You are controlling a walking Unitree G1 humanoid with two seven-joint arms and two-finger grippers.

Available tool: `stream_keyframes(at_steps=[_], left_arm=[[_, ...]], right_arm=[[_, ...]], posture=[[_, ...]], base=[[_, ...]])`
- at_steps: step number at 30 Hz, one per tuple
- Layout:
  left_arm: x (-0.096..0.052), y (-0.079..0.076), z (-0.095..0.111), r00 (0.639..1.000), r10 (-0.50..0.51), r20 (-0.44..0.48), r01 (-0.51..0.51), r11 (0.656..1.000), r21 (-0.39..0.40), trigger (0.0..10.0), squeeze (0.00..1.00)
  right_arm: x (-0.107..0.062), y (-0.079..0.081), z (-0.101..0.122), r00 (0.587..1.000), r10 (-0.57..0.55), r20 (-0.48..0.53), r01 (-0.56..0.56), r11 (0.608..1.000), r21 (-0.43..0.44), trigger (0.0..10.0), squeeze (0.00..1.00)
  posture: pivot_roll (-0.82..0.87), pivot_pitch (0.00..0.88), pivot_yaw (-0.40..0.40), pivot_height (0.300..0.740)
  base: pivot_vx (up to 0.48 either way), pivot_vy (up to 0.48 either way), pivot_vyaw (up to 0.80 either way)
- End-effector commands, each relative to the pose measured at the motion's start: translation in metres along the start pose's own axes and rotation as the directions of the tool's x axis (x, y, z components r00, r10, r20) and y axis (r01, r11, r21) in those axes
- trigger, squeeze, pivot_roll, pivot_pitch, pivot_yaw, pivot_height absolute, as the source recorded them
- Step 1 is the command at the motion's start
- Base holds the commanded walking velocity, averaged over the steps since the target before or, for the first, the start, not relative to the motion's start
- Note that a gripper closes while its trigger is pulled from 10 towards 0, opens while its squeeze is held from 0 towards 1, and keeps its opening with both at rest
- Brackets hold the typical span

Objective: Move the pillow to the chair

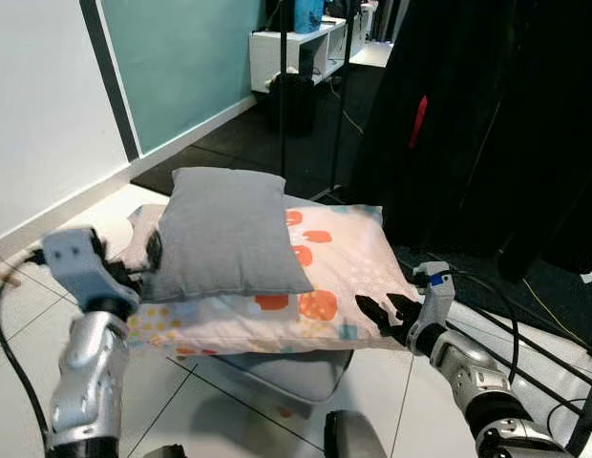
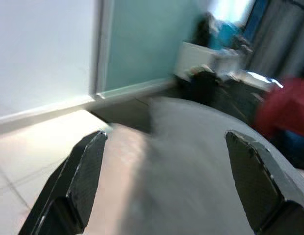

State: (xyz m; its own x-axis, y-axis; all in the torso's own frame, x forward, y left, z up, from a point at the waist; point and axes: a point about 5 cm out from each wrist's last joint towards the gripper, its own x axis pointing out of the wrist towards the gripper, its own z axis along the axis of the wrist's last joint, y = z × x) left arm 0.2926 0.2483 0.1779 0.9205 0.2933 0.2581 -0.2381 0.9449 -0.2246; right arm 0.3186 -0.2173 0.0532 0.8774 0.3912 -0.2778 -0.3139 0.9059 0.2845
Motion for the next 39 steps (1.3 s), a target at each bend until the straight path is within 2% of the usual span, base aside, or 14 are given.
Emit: stream_keyframes(at_steps=[1, 7, 12, 19, 20, 22, 23, 26, 29, 33, 34, 36, 37, 39], left_arm=[[0.009, 0.008, 0.013, 0.998, 0.042, 0.037, -0.043, 0.999, 0.011, 10.0, 1.0], [0.012, 0.012, 0.011, 0.999, 0.052, 0.013, -0.052, 0.999, -0.008, 10.0, 1.0], [0.01, 0.02, -0.045, 0.962, 0.105, -0.253, -0.176, 0.945, -0.277, 10.0, 1.0], [0.003, -0.001, -0.085, 0.919, -0.074, -0.387, -0.275, 0.582, -0.765, 10.0, 1.0], [0.0, -0.004, -0.089, 0.917, -0.096, -0.387, -0.284, 0.523, -0.804, 10.0, 0.1], [0.0, -0.004, -0.089, 0.917, -0.096, -0.387, -0.284, 0.523, -0.804, 10.0, 0.1], [-0.005, -0.007, -0.095, 0.926, -0.115, -0.361, -0.276, 0.449, -0.85, 10.0, 0.0], [-0.006, -0.008, -0.095, 0.931, -0.119, -0.345, -0.267, 0.424, -0.866, 10.0, 0.0], [-0.004, -0.013, -0.093, 0.948, -0.164, -0.273, -0.213, 0.309, -0.927, 10.0, 0.0], [-0.002, -0.021, -0.096, 0.937, -0.219, -0.273, -0.202, 0.298, -0.933, 10.0, 0.0], [-0.001, -0.024, -0.097, 0.932, -0.235, -0.277, -0.199, 0.308, -0.93, 6.2, 0.0], [0.0, -0.026, -0.098, 0.93, -0.244, -0.274, -0.192, 0.314, -0.93, 6.2, 0.0], [0.001, -0.028, -0.097, 0.931, -0.25, -0.266, -0.18, 0.319, -0.931, 0.0, 0.0], [0.002, -0.03, -0.096, 0.931, -0.259, -0.256, -0.168, 0.318, -0.933, 0.0, 0.0]], right_arm=[[-0.006, -0.003, -0.011, 0.999, -0.008, -0.04, 0.007, 1.0, -0.005, 10.0, 0.0], [-0.013, -0.006, -0.019, 0.998, -0.015, -0.062, 0.015, 1.0, -0.011, 10.0, 0.0], [-0.022, -0.011, -0.019, 0.998, -0.024, -0.05, 0.024, 1.0, -0.006, 10.0, 0.0], [-0.031, -0.014, -0.016, 0.999, -0.016, -0.043, 0.015, 0.999, -0.029, 10.0, 0.0], [-0.033, -0.015, -0.015, 0.999, -0.016, -0.042, 0.015, 0.999, -0.032, 10.0, 0.0], [-0.033, -0.015, -0.015, 0.999, -0.016, -0.042, 0.015, 0.999, -0.032, 10.0, 0.0], [-0.039, -0.016, -0.011, 0.999, -0.014, -0.036, 0.013, 0.999, -0.039, 10.0, 0.0], [-0.04, -0.016, -0.01, 0.999, -0.013, -0.034, 0.012, 0.999, -0.041, 10.0, 0.0], [-0.049, -0.016, -0.005, 1.0, -0.011, -0.027, 0.009, 0.999, -0.048, 10.0, 0.0], [-0.052, -0.014, -0.002, 1.0, -0.007, -0.025, 0.006, 0.999, -0.052, 10.0, 0.0], [-0.053, -0.013, -0.002, 1.0, -0.006, -0.025, 0.004, 0.999, -0.052, 10.0, 0.0], [-0.053, -0.012, -0.002, 1.0, -0.005, -0.026, 0.003, 0.999, -0.052, 10.0, 0.0], [-0.053, -0.012, -0.001, 1.0, -0.003, -0.027, 0.002, 0.999, -0.052, 10.0, 0.0], [-0.054, -0.011, -0.001, 1.0, -0.003, -0.029, 0.001, 0.999, -0.052, 10.0, 0.0]], posture=[[-0.17, 0.05, -0.078, 0.545], [-0.18, 0.065, -0.072, 0.545], [-0.21, 0.112, -0.06, 0.545], [-0.23, 0.152, -0.059, 0.545], [-0.24, 0.166, -0.058, 0.545], [-0.24, 0.166, -0.058, 0.545], [-0.25, 0.184, -0.061, 0.545], [-0.25, 0.184, -0.061, 0.545], [-0.26, 0.225, -0.063, 0.545], [-0.26, 0.235, -0.066, 0.545], [-0.27, 0.24, -0.066, 0.545], [-0.27, 0.24, -0.066, 0.545], [-0.27, 0.243, -0.066, 0.545], [-0.27, 0.243, -0.067, 0.545]], base=[[0.0, 0.0, 0.0], [0.0, 0.0, 0.0], [0.0, 0.0, 0.0], [0.0, 0.0, 0.0], [0.0, 0.0, 0.0], [0.0, 0.0, 0.0], [0.0, 0.0, 0.0], [0.0, 0.0, 0.0], [0.0, 0.0, 0.0], [0.0, 0.0, 0.0], [0.0, 0.0, 0.0], [0.0, 0.0, 0.0], [0.0, 0.0, 0.0], [0.0, 0.0, 0.0]])
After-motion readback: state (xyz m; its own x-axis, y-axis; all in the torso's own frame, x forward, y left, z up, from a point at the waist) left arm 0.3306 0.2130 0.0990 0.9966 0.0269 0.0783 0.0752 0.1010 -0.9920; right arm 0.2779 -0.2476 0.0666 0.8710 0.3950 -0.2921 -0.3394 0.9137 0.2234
